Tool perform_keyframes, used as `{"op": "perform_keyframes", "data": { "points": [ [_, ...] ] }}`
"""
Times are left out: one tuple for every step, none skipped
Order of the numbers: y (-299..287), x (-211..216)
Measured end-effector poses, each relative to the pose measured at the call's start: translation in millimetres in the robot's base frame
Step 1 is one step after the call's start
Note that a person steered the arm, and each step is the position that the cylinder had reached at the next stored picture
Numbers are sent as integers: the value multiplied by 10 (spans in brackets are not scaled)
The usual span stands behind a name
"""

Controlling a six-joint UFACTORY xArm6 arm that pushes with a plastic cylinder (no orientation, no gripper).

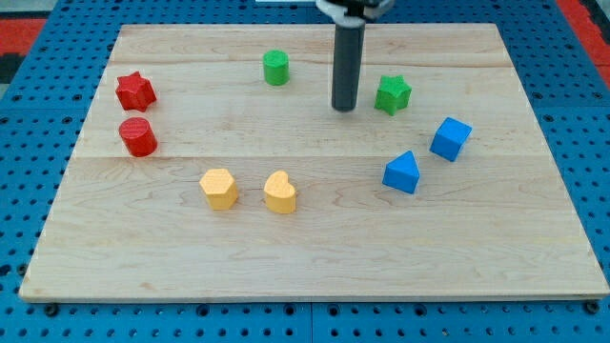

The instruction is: Slide yellow heart to the top left

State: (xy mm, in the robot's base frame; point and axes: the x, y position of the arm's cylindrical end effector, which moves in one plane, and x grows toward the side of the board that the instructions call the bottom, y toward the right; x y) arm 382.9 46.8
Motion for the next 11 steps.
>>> {"op": "perform_keyframes", "data": {
  "points": [
    [-6,457],
    [-68,997],
    [-57,1550],
    [-590,1711],
    [-752,1314],
    [-782,871],
    [-968,418],
    [-1253,-42],
    [-1548,-470],
    [-1778,-863],
    [-1816,-968]
  ]
}}
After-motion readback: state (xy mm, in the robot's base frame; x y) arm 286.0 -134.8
